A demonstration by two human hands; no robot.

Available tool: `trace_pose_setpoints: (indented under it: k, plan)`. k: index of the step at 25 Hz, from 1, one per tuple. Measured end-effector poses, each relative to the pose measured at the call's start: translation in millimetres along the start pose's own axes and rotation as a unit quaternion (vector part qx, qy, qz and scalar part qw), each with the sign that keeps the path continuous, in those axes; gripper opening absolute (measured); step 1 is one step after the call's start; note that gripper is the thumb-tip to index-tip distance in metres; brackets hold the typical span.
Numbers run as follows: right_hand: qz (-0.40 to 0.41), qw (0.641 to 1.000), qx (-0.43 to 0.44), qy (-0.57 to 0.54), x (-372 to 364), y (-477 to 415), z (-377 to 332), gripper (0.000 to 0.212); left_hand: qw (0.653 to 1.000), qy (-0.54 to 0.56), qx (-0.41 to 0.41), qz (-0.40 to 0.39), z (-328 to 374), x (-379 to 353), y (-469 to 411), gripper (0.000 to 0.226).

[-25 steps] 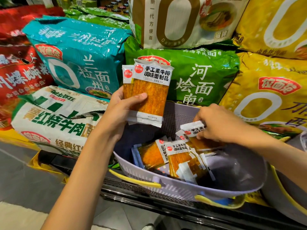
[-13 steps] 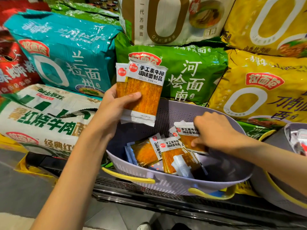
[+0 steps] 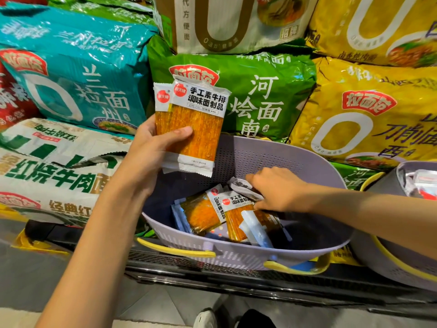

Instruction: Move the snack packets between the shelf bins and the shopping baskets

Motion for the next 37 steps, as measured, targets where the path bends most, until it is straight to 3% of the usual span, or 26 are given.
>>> trace_pose_setpoints:
  k: [3, 5, 11, 12, 13, 15, 16, 17, 19, 22, 24, 25, 27, 31, 37]
  plan:
    - [-0.012, 1.000, -0.021, -0.016, 2.9, -2.0, 6.3, 0.033, 1.000, 0.001, -0.003, -0.003, 0.4, -0.3, 0.1, 0.023]
    - [0.020, 0.996, -0.044, -0.078, 20.0, 2.7, 15.5, 0.032, 1.000, 0.001, -0.002, -0.006, 0.9, -0.4, 0.5, 0.030]
    - [0.059, 0.955, -0.006, -0.290, 55.7, 10.1, 12.3, 0.026, 1.000, 0.007, -0.009, -0.006, 0.7, 1.3, -0.4, 0.033]
    - [0.056, 0.925, -0.034, -0.374, 53.3, 6.4, 7.8, 0.027, 1.000, 0.013, -0.013, -0.004, 0.7, 2.6, -0.9, 0.034]
    - [0.039, 0.870, -0.072, -0.486, 46.3, 2.3, 2.0, 0.030, 1.000, 0.022, -0.015, -0.002, 0.9, 3.4, -1.0, 0.034]
    - [-0.055, 0.732, -0.162, -0.660, 21.9, -6.5, -17.2, 0.032, 0.999, 0.039, -0.017, 0.009, 0.9, 5.7, -2.1, 0.035]
    - [-0.118, 0.688, -0.188, -0.691, 9.1, -10.0, -32.4, 0.030, 0.999, 0.041, -0.016, 0.013, 0.6, 6.8, -2.7, 0.037]
    - [-0.167, 0.674, -0.199, -0.692, -2.6, -13.1, -47.4, 0.028, 0.999, 0.040, -0.014, 0.014, 0.8, 6.7, -2.6, 0.038]
    - [-0.184, 0.705, -0.210, -0.652, -18.5, -22.5, -67.4, 0.041, 0.999, 0.031, -0.011, 0.010, 0.0, 6.2, -2.8, 0.036]
    - [-0.114, 0.821, -0.225, -0.512, -19.4, -40.1, -67.5, 0.069, 1.000, 0.024, -0.007, 0.017, -0.7, 5.6, -1.8, 0.027]
    - [-0.159, 0.917, -0.161, -0.329, -9.0, -42.1, -68.7, 0.070, 1.000, 0.020, -0.006, 0.018, -0.6, 4.9, -1.2, 0.027]
    - [-0.175, 0.945, -0.124, -0.248, -4.7, -42.3, -69.8, 0.067, 1.000, 0.020, -0.006, 0.016, 0.0, 4.3, -0.9, 0.029]
    - [-0.160, 0.967, -0.081, -0.182, 2.9, -40.2, -69.6, 0.065, 1.000, 0.023, -0.008, 0.015, 0.1, 4.0, -1.5, 0.027]
    - [-0.100, 0.967, -0.086, -0.219, 6.2, -39.6, -58.5, 0.070, 0.999, 0.029, -0.009, 0.013, 0.4, 3.7, -1.3, 0.027]
    - [0.015, 0.966, -0.023, -0.258, 61.7, -14.1, -32.0, 0.035, 0.997, 0.070, -0.031, 0.024, 3.1, 7.5, -2.1, 0.038]
Point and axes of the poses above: each hand's wrist, its own y-axis away from the middle knuckle, its own x-axis out of the back of the hand, z = x × y, the point moved 5 cm from there along -y, towards the middle knuckle, and after that the axes turned 3 degrees about z, right-handed, at the moved point
